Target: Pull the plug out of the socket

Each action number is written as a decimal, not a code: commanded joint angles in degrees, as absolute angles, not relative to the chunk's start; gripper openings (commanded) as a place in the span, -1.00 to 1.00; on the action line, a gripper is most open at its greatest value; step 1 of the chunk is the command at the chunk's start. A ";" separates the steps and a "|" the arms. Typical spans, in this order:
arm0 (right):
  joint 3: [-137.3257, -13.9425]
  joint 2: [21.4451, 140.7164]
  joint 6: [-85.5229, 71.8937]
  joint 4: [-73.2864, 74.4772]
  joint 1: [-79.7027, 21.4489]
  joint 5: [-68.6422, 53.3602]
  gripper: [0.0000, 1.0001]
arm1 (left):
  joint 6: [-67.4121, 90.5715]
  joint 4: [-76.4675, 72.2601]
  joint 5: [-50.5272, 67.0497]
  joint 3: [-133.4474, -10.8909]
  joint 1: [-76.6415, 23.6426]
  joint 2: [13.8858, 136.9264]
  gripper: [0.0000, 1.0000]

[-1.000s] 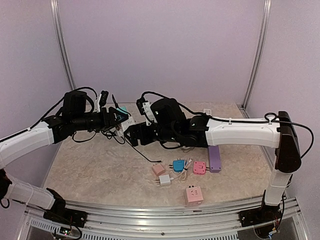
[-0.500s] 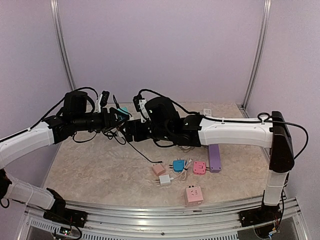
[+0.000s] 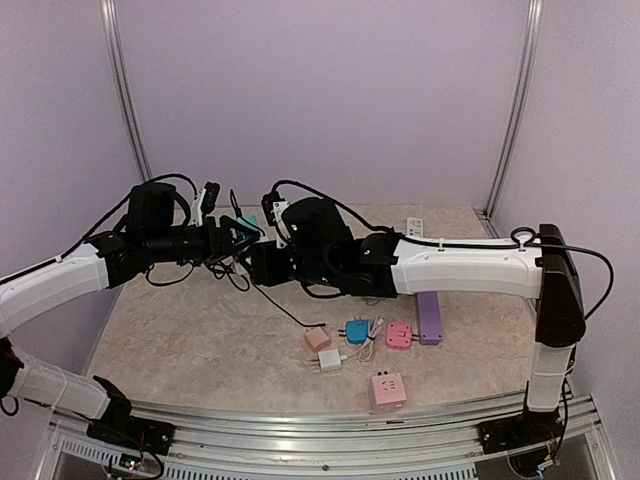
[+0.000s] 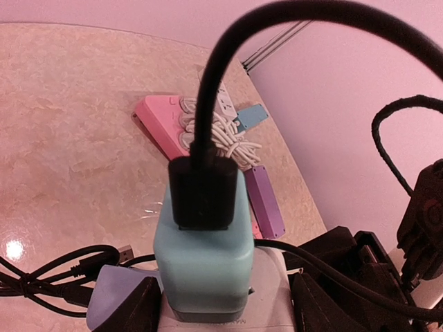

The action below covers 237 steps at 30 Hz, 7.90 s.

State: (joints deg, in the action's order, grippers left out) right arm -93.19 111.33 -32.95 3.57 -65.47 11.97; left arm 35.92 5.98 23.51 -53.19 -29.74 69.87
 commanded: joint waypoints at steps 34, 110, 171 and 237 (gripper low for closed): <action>-61.06 89.80 -30.01 -30.85 -59.82 -18.19 -1.00 | 23.17 -4.06 46.73 -57.93 -29.53 66.29 0.97; -59.86 86.17 -29.72 -32.59 -60.26 -28.79 -1.00 | 19.25 5.25 63.69 -65.49 -30.30 74.53 -0.84; -56.72 83.91 -32.23 -31.00 -58.57 -25.27 -1.00 | 23.46 2.48 58.99 -63.92 -27.11 74.78 -0.93; -58.33 84.59 -35.37 -19.82 -57.49 -13.36 -1.00 | 23.84 -3.32 51.46 -59.39 -25.88 67.31 -0.94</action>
State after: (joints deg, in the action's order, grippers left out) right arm -59.42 86.32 -32.82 -25.50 -59.46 -21.82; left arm 24.97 -4.05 61.67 -59.37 -27.86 71.72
